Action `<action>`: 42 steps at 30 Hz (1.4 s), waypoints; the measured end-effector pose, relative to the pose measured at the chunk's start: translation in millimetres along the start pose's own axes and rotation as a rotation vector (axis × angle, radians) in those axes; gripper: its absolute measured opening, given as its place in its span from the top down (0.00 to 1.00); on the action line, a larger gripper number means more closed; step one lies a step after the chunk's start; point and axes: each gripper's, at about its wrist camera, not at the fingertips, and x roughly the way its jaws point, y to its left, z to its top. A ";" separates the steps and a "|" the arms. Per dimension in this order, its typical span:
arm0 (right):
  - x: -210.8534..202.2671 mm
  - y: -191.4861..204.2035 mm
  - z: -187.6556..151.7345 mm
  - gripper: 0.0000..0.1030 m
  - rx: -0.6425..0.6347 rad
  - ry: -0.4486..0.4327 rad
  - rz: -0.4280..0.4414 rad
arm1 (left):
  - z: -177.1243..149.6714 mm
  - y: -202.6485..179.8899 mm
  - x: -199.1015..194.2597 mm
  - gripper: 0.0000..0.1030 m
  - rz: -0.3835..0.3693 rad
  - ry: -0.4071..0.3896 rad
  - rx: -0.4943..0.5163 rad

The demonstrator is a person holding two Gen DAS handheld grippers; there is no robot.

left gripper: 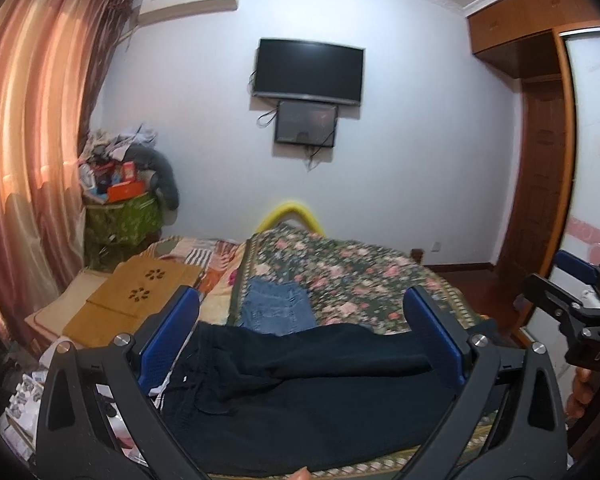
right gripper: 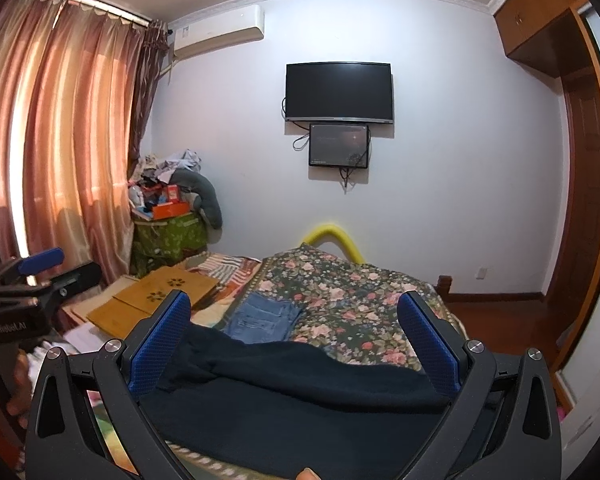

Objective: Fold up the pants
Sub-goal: 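Lower the left tool onto the pants waistband and close it while the right tool grasps the waistband too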

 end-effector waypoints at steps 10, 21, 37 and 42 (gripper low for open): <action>96.3 -40.0 -39.5 0.00 0.040 0.208 -0.030 | -26.3 66.9 129.8 0.00 0.140 0.176 0.000; 185.4 -83.1 -78.1 0.01 0.051 0.405 -0.042 | -76.5 128.9 281.5 0.00 0.266 0.382 0.060; 316.6 -95.5 -119.7 0.04 0.035 0.633 0.180 | -147.5 197.2 429.7 0.39 0.244 0.731 -0.108; 345.3 -84.5 -125.6 0.10 -0.004 0.680 0.244 | -154.9 211.4 452.8 0.50 0.221 0.774 -0.189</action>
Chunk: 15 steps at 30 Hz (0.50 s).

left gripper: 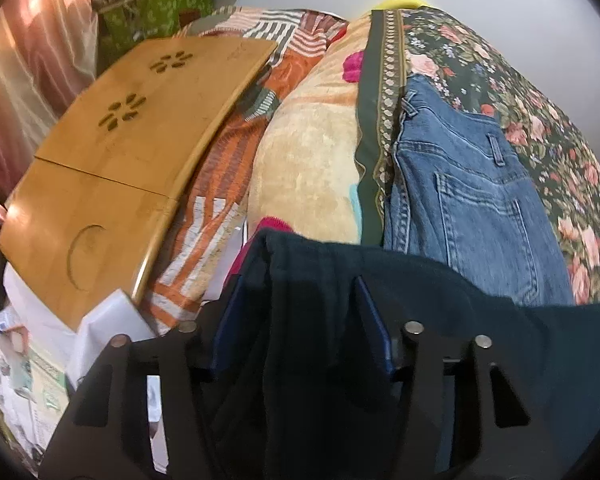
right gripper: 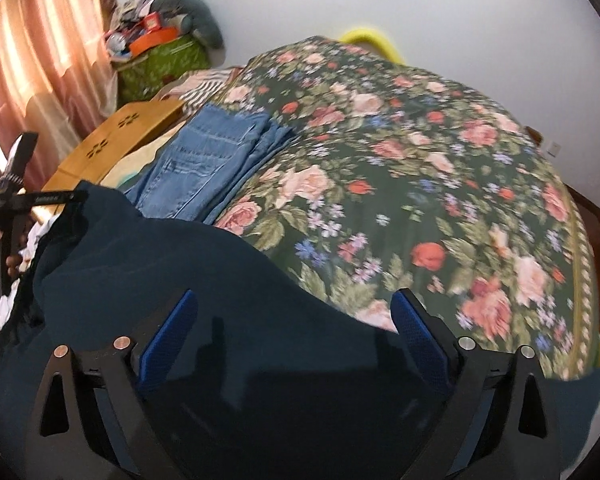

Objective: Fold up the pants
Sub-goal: 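Lower the left tool onto the pants waistband and close it while the right tool grasps the waistband too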

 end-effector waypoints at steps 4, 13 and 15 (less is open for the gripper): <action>22.1 4.5 6.5 0.19 -0.025 0.051 0.039 | 4.8 -2.9 5.0 0.56 0.007 -0.001 0.005; 42.1 12.4 9.7 0.61 -0.025 0.103 0.149 | 2.9 -14.8 0.4 0.75 0.037 -0.017 0.077; 41.8 15.8 8.8 0.68 -0.038 0.104 0.153 | 3.3 -14.3 -0.8 0.79 0.032 -0.012 0.070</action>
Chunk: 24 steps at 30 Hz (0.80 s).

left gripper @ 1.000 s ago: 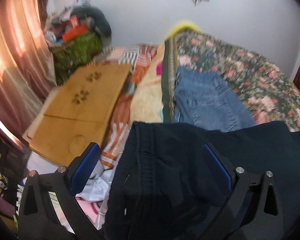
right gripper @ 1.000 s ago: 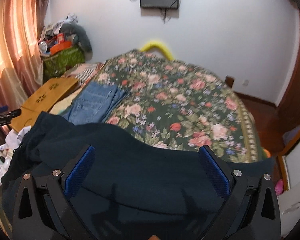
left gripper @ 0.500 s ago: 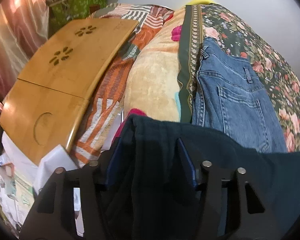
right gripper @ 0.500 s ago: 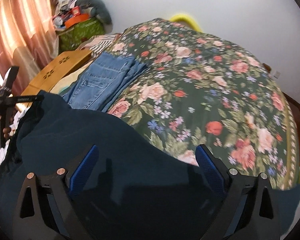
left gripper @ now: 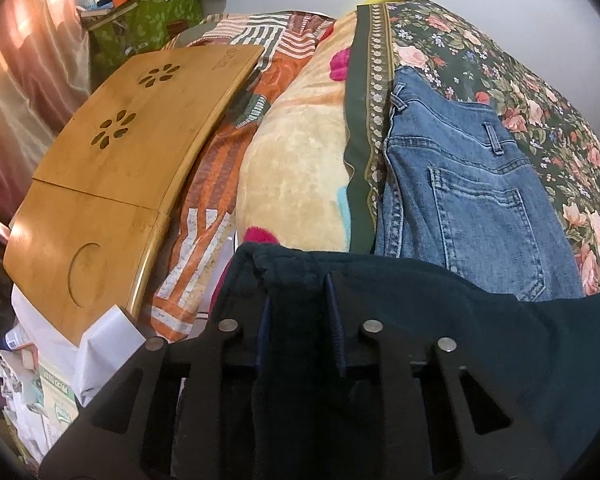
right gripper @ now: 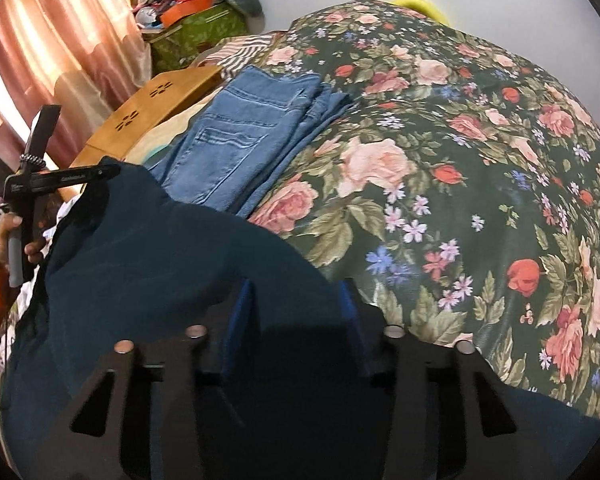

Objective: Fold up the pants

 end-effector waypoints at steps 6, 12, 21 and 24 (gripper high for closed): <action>-9.4 11.8 -4.7 0.90 -0.022 -0.010 -0.024 | -4.5 0.7 -19.5 0.91 -0.022 -0.004 0.007; -35.1 27.2 -14.0 0.91 -0.041 -0.053 -0.054 | -20.2 7.3 -62.7 0.91 -0.065 -0.021 0.015; -82.0 48.0 -37.7 0.91 -0.011 -0.108 -0.049 | -53.0 3.7 -143.1 0.91 -0.084 -0.073 0.075; -96.6 58.2 -47.9 0.91 -0.008 -0.126 -0.054 | -67.5 2.3 -167.8 0.91 -0.089 -0.093 0.094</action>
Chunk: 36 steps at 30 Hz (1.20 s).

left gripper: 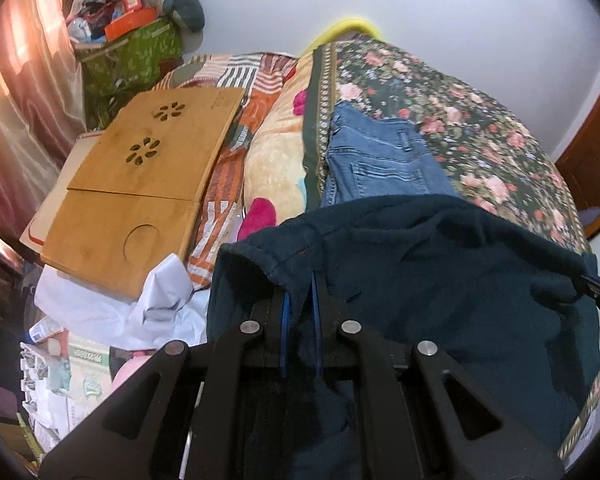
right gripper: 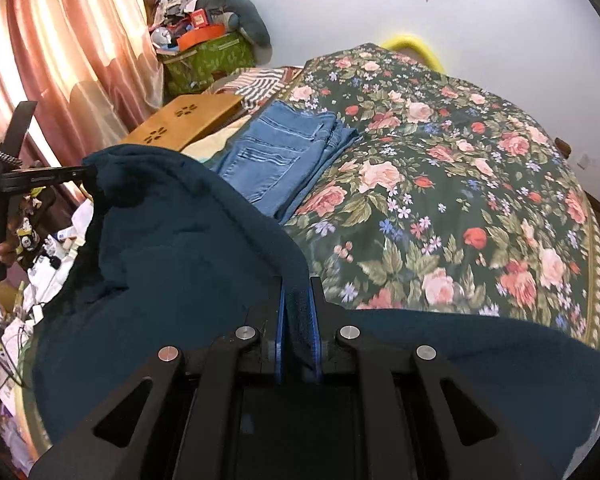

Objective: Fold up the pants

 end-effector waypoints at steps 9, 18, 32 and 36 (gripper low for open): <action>-37.2 18.6 -31.3 0.91 0.008 -0.034 0.007 | -47.9 -2.7 -44.2 0.91 0.029 -0.010 0.037; -58.2 39.3 -76.2 0.91 0.008 -0.038 0.016 | -112.4 29.1 -46.5 0.91 0.028 0.072 -0.030; -38.2 63.2 -136.7 0.91 0.030 0.018 -0.002 | -188.6 36.5 -9.8 0.86 0.011 0.198 -0.086; -42.6 67.8 -135.0 0.88 0.019 0.016 -0.024 | -185.0 29.6 -20.3 0.85 0.062 0.181 -0.058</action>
